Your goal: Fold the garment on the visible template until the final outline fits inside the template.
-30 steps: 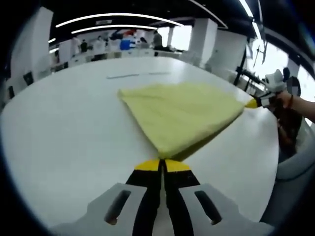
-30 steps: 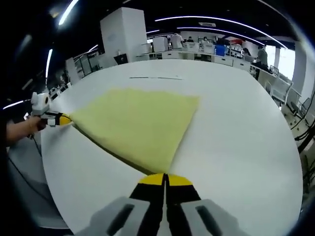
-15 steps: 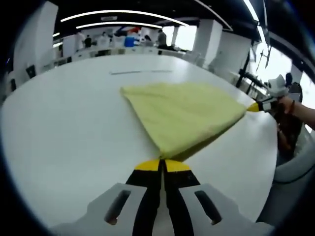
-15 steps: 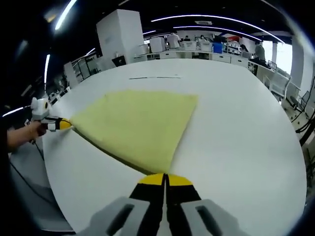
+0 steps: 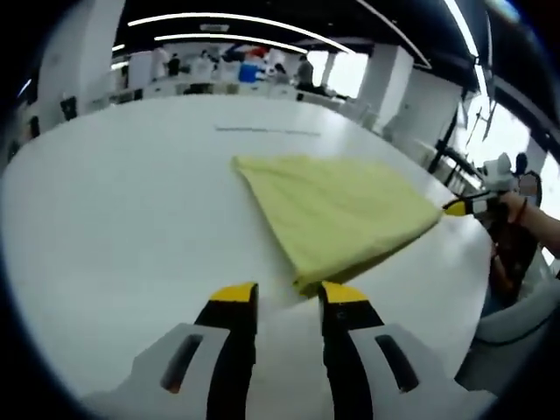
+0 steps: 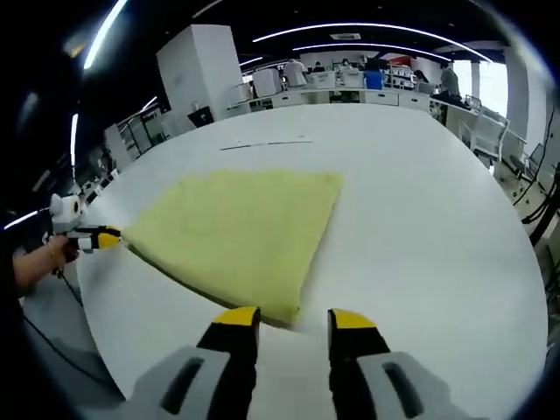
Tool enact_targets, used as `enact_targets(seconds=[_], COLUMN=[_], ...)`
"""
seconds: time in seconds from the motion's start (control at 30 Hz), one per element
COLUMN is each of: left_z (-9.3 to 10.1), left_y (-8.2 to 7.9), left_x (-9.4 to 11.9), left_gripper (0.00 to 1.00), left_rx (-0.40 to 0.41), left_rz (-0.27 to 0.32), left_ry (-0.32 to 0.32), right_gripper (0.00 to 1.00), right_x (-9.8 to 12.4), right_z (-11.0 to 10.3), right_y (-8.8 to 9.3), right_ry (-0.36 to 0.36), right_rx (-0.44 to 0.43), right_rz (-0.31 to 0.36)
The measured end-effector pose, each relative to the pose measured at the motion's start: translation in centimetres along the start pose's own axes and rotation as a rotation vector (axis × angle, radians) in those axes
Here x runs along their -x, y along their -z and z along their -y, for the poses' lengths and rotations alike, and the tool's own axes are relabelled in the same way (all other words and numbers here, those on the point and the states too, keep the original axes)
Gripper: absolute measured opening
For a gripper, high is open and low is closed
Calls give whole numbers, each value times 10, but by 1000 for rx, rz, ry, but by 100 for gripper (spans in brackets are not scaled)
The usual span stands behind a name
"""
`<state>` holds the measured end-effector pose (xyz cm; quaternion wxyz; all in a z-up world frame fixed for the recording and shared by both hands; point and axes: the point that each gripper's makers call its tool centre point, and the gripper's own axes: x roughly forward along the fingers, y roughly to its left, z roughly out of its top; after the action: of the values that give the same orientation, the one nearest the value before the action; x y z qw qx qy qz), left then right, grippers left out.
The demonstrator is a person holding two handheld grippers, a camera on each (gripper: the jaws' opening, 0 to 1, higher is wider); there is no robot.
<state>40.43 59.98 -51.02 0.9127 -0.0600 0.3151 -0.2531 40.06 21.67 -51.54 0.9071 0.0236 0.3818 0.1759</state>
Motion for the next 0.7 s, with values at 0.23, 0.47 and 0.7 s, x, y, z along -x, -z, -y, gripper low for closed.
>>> enact_targets(seconds=[0.23, 0.47, 0.7], left_z=[15, 27, 37], left_y=[-25, -41, -45], left_x=[16, 34, 53], left_gripper=[55, 68, 79], left_rx=[-20, 6, -21], left_rz=[58, 94, 99], left_ry=[23, 54, 58], right_gripper=[63, 76, 87], right_x=[12, 30, 54], right_z=[-10, -22, -44], right_y=[-13, -30, -42], right_ry=[1, -26, -52], right_rx=[-13, -19, 42], right_rz=[22, 67, 98])
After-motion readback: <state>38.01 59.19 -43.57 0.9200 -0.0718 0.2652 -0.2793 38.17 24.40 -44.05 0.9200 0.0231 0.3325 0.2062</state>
